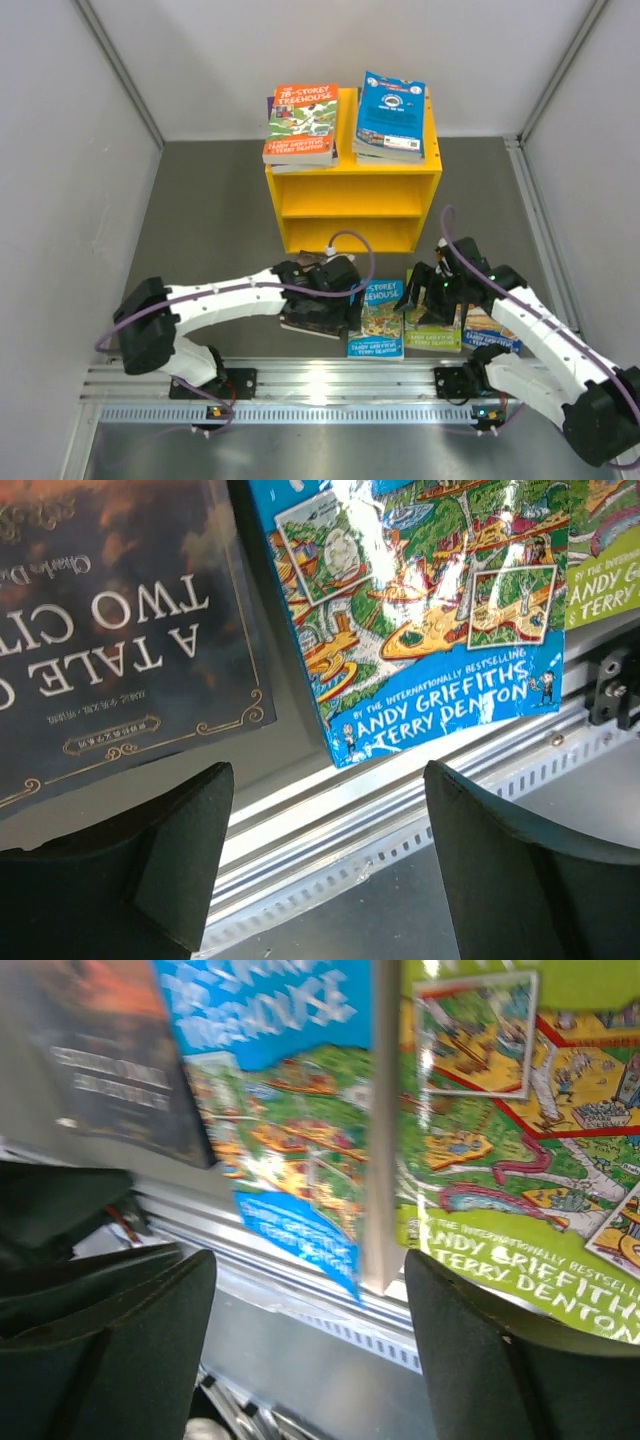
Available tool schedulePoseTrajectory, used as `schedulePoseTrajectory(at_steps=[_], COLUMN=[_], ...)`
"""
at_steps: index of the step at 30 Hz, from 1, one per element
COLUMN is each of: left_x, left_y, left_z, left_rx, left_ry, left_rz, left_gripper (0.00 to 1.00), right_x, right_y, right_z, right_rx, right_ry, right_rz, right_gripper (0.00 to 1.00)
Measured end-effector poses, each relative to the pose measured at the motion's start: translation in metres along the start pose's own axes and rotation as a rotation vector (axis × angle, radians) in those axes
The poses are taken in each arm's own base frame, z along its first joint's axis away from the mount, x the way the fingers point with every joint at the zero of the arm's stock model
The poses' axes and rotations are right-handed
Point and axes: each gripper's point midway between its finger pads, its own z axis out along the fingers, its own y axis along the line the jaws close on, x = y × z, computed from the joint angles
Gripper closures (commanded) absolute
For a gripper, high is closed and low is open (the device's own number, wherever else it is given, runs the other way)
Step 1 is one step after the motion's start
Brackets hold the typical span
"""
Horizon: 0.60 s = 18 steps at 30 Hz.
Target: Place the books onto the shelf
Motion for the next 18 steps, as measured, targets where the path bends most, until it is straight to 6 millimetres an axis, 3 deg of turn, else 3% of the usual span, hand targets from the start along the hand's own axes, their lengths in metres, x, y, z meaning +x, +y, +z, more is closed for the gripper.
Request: schedulePoseTrajectory(at_steps=[3,7,18], left_x=[0.008,0.009,0.036], left_y=[0.004,-0.005,0.001], left_z=[-0.007,0.0,0.045], left_rx=[0.085,0.159,0.219], left_ry=[-0.016,-0.028,0.069], left_rz=[-0.045,-0.075,-0.195], left_gripper=[0.18,0.2,0.17], right_x=[0.018,0.025,0.031], right_y=[-0.025,-0.039,-0.017], right_z=[0.021,0.04,0.066], right_rx=[0.047,0.063,0.011], right_ry=[0.075,0.112,0.183], right_rz=[0.028,0.033,-0.055], right_gripper=[0.33,0.33,0.34])
